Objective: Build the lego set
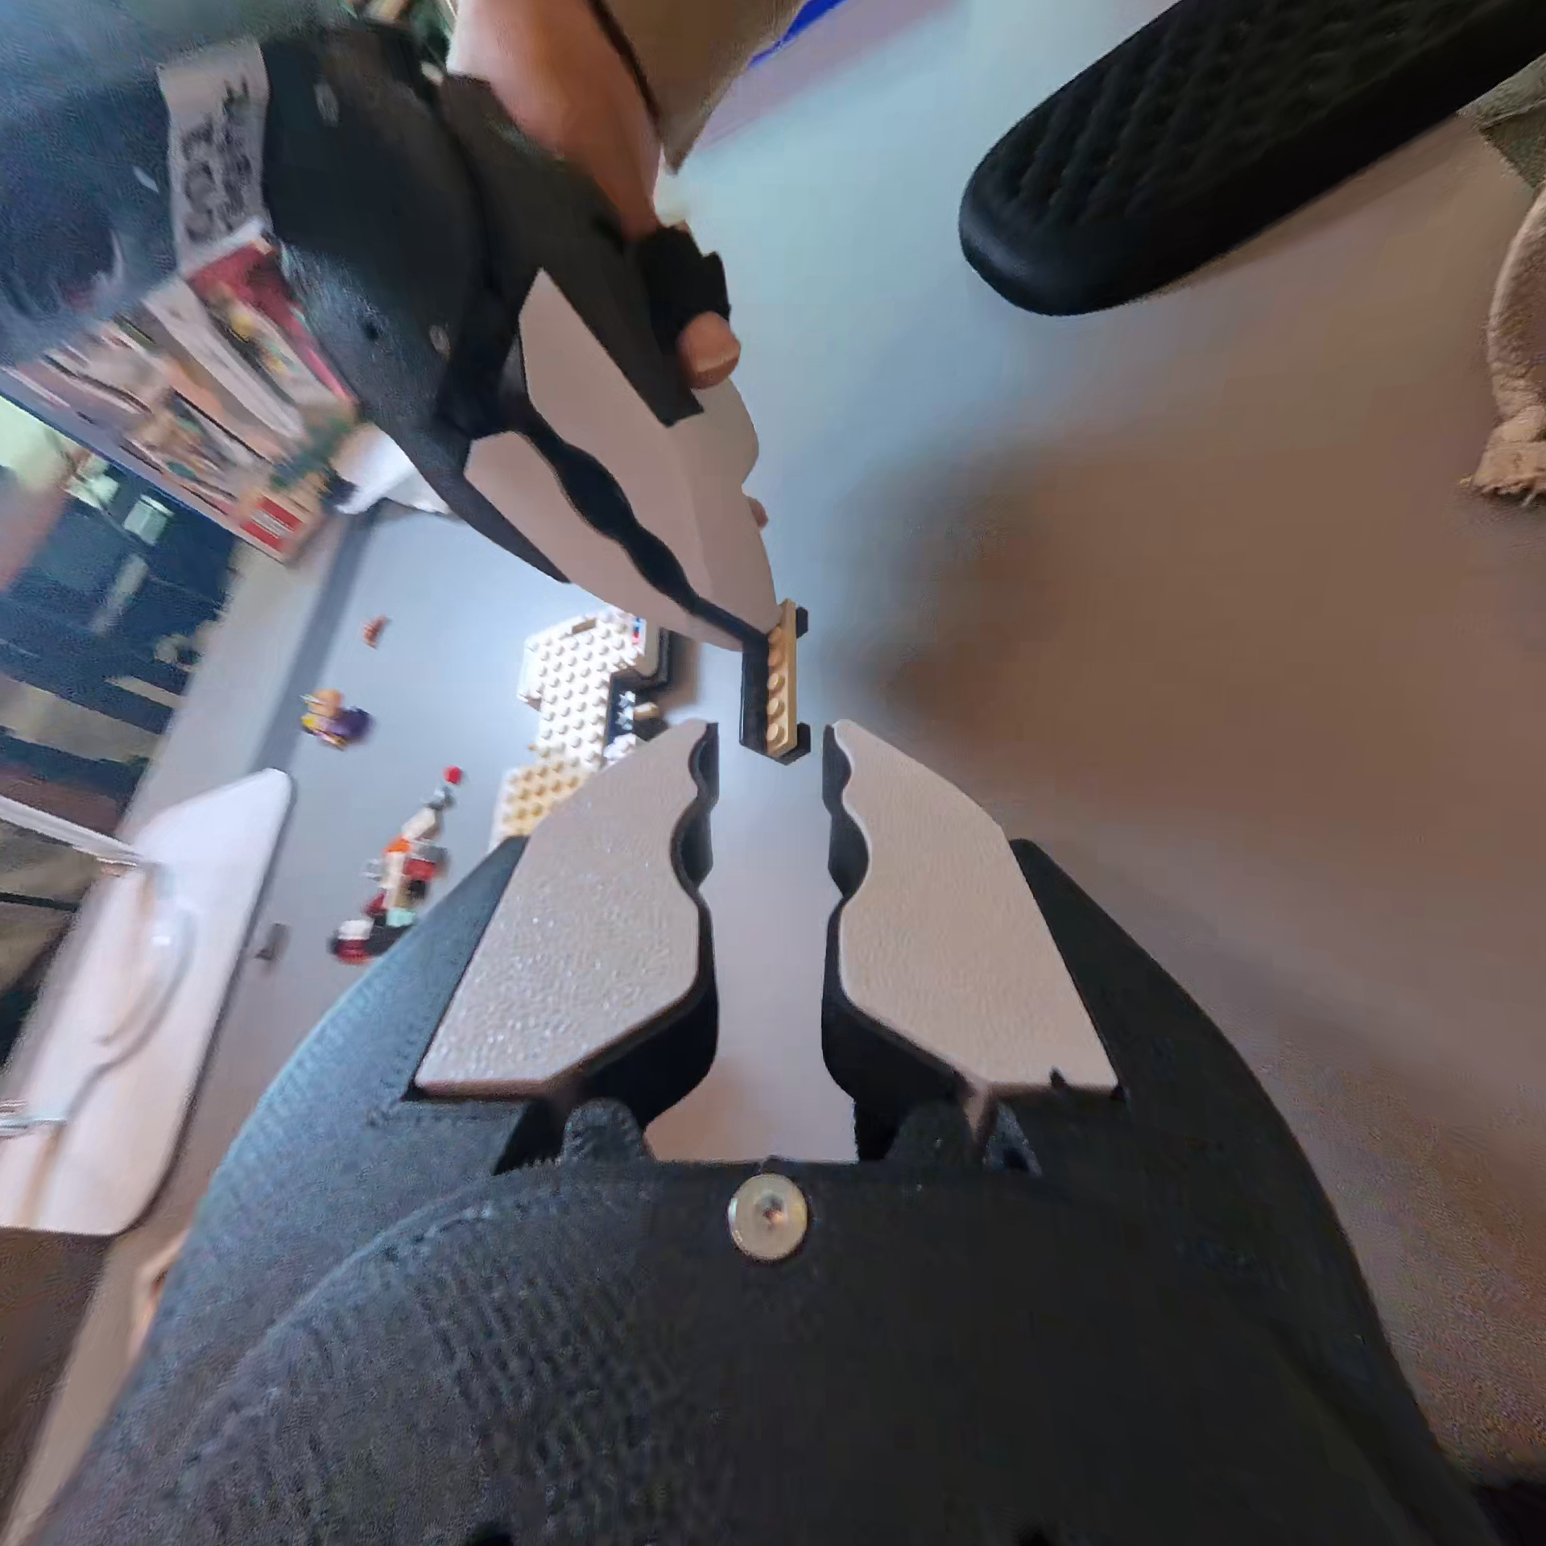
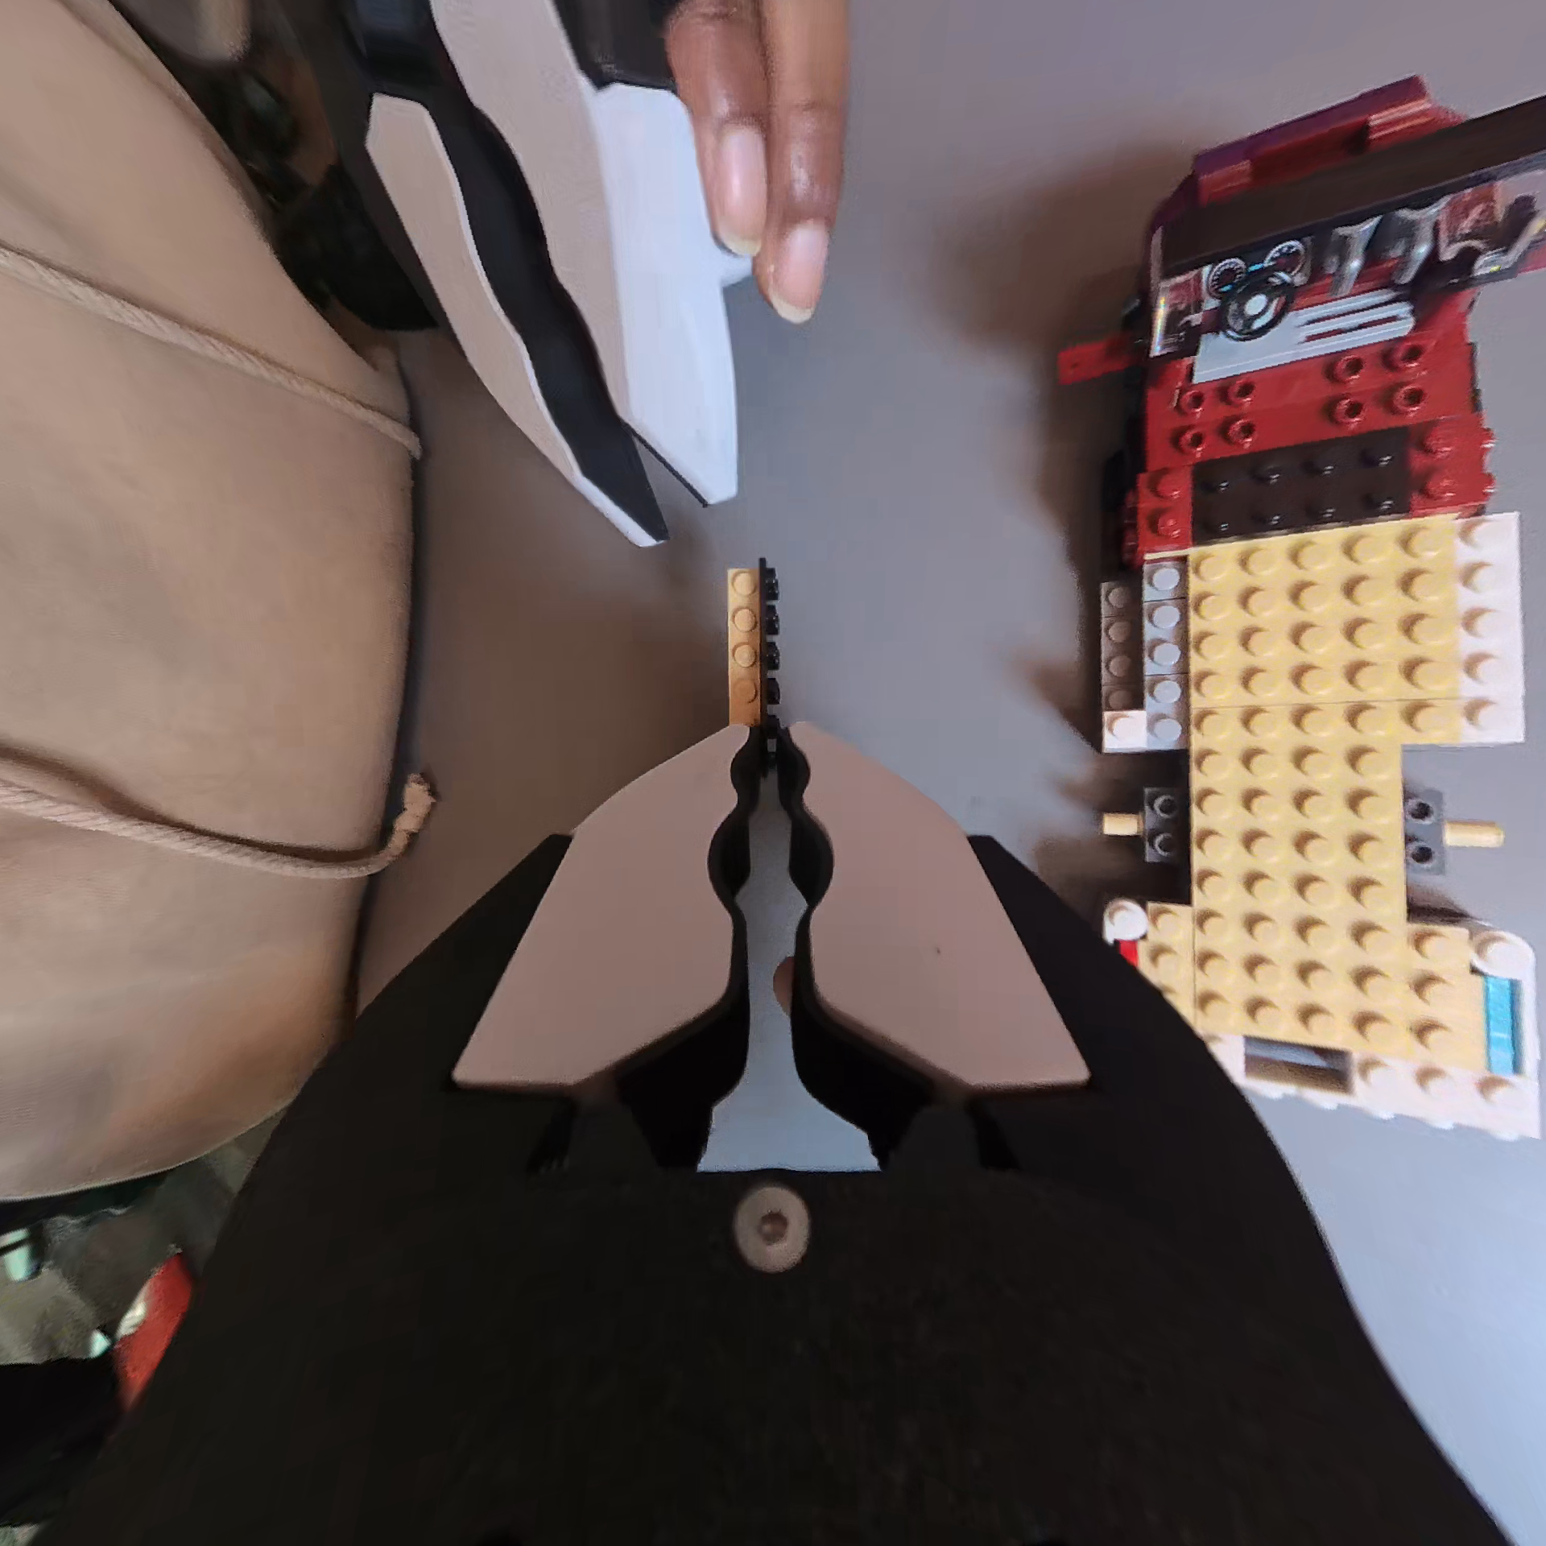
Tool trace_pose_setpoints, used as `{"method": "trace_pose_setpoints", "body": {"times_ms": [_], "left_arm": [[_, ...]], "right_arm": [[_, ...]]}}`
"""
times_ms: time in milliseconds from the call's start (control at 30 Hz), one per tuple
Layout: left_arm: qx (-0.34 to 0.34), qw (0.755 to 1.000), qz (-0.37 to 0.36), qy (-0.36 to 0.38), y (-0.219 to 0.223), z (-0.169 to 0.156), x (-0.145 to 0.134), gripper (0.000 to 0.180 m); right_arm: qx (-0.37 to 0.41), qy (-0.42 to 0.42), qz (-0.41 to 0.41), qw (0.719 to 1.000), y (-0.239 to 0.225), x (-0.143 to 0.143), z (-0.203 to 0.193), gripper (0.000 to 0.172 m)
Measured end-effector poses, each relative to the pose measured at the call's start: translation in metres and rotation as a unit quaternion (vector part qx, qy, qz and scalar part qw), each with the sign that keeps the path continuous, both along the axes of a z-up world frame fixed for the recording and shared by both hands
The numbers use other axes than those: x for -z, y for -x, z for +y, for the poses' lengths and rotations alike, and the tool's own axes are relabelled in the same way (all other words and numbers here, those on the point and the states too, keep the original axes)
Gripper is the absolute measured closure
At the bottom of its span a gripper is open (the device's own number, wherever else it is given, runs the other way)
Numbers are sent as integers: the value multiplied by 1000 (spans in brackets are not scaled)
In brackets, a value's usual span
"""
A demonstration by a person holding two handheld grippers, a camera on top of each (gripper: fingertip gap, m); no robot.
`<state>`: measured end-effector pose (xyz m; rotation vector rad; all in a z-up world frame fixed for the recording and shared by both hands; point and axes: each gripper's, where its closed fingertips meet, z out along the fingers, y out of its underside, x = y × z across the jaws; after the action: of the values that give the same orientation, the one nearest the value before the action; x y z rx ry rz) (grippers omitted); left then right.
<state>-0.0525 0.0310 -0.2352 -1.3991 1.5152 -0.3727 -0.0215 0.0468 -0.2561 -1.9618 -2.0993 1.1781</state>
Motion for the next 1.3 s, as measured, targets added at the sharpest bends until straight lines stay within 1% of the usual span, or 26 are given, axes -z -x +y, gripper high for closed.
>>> {"method": "trace_pose_setpoints", "body": {"times_ms": [100,233,333,467,600,767,867,933,967,1033,1100,1200,1300], "left_arm": [[3,997,8,-81,-4,-1,-17,154],[7,987,22,-157,-6,-3,-30,156],[5,982,37,-183,-6,-4,-33,158],[7,976,38,-216,-6,-8,-41,170],[11,973,36,-230,-5,-14,-45,171],[25,979,25,-203,-5,-23,-50,172],[25,981,15,-194,-4,-24,-53,172],[20,983,-1,-181,1,-21,-58,172],[16,985,-5,-174,4,-19,-60,172],[9,987,-21,-159,11,-16,-63,172],[3,989,-37,-142,17,-12,-65,172],[-1,991,-50,-124,21,-8,-68,172],[7,992,-58,-114,19,-9,-71,172]], "right_arm": [[5,24,2,1000,0,-18,0,168],[8,53,10,999,3,-41,-4,168],[4,66,13,998,4,-53,-10,168],[-1,76,7,997,5,-60,-17,168],[-1,93,10,996,6,-66,-24,168],[-10,102,8,995,6,-69,-33,168],[-3,94,30,995,8,-73,-32,168],[16,55,74,996,13,-82,-23,156],[26,21,105,994,14,-88,-17,152],[31,-56,192,979,15,-103,-14,146],[38,-153,267,951,14,-110,-17,144],[43,-292,332,896,16,-106,-27,143],[69,-356,365,857,21,-101,-29,145]]}}
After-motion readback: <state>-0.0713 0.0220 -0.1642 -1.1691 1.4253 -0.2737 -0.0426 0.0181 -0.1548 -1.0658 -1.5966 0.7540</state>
